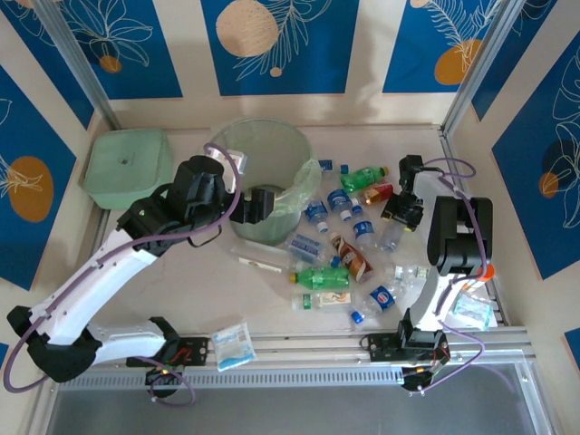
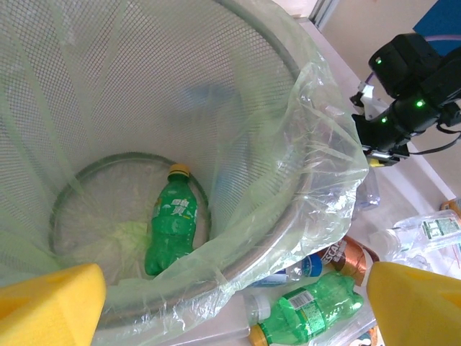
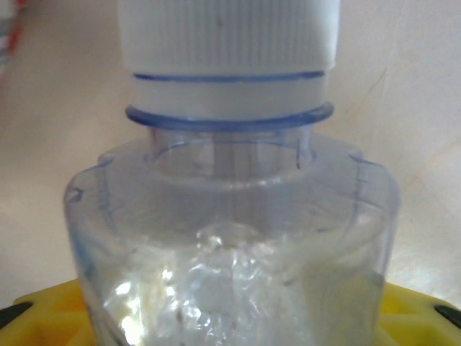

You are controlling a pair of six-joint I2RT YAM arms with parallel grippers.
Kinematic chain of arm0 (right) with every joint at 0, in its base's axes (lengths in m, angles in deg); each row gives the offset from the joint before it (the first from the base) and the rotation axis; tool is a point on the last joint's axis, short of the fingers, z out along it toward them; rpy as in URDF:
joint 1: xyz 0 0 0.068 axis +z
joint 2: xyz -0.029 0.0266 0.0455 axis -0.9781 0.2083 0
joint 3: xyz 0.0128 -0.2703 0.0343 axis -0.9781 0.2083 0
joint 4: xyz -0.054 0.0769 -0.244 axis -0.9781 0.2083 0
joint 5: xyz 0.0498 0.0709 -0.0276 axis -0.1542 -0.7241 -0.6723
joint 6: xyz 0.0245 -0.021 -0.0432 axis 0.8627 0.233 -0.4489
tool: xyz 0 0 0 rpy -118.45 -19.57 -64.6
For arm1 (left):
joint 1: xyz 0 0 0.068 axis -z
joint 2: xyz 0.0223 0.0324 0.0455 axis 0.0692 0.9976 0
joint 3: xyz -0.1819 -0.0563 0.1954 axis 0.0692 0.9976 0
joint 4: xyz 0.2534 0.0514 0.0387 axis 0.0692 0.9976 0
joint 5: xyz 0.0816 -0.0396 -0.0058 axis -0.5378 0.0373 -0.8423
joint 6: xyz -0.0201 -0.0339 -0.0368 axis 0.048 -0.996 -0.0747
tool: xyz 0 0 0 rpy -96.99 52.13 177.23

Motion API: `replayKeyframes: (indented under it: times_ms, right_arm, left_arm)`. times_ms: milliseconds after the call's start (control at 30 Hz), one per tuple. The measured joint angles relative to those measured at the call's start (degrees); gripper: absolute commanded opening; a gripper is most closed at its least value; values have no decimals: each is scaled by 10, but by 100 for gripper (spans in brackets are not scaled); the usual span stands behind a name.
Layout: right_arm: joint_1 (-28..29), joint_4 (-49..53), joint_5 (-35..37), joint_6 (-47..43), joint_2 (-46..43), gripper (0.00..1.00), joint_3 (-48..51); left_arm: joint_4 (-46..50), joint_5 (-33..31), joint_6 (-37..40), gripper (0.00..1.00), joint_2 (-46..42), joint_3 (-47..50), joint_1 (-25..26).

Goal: Put the plastic bottles in the bin

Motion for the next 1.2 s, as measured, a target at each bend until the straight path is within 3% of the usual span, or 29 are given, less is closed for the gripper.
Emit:
replayKeyframes:
  times_ms: [333, 533, 733, 1000, 1200]
  right_arm:
    - [85, 2, 0, -8, -179, 51, -1]
    - [204, -17, -19, -59, -304, 51, -18]
    - [299, -46, -100, -105, -400, 53, -76]
    - [369, -40, -191, -141, -364, 52, -199]
    - [407, -22, -210, -156, -303, 52, -259]
  left_arm:
    - [33, 23, -13, 96, 59, -86, -14]
    - [45, 95, -23, 96, 114, -187, -63]
    - [47, 184, -32, 96, 177, -280, -102]
    - [2, 304, -83, 96, 217, -303, -107]
    - [-57, 338, -116, 100, 201, -282, -113]
